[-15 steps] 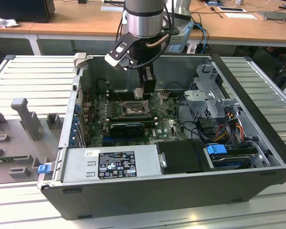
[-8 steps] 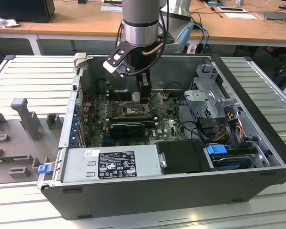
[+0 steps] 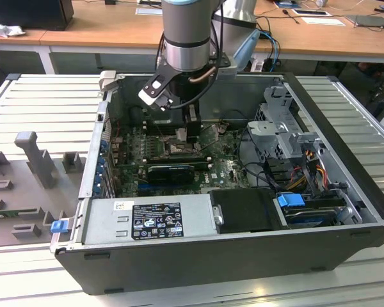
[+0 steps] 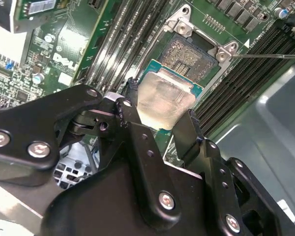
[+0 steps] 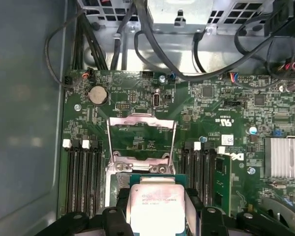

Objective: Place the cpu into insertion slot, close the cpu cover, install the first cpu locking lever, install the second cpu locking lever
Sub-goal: 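Place the cpu into insertion slot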

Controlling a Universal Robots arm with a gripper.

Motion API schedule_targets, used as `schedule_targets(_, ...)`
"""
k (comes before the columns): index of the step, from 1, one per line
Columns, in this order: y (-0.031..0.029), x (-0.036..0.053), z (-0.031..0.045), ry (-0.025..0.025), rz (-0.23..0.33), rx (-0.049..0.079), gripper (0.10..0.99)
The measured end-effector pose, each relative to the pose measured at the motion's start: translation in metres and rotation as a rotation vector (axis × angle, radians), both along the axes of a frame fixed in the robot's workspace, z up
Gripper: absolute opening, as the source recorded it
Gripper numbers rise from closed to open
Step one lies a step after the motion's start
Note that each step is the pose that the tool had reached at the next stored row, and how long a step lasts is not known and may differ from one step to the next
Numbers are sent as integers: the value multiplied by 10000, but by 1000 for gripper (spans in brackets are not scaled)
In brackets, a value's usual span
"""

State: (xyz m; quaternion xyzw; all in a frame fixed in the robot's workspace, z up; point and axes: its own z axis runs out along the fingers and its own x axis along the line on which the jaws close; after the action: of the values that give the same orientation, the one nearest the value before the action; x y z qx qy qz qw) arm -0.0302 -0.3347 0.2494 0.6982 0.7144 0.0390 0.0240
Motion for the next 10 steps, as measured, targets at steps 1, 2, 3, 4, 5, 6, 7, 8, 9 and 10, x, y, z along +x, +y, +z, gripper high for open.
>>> schedule_targets(1, 11, -8, -20, 0, -2, 0, 525)
schedule_targets(2, 21, -21, -39, -1, -1, 1, 525)
schedule_targets(3, 28, -34, -53, -1, -2, 1, 525)
schedule_targets(4, 34, -47, -63, 0, -3, 1, 525)
schedule_targets(5, 41, -67, -80, 0, -2, 1, 525)
schedule_targets(6, 48, -83, -95, 0, -3, 2, 525)
schedule_targets(7, 65, -106, -124, 0, -1, 1, 525)
schedule_targets(8, 77, -117, -148, 0, -2, 1, 525)
schedule_targets(9, 85, -122, -167, -1, -3, 2, 525)
schedule_targets(10, 99, -125, -197, -1, -3, 2, 525)
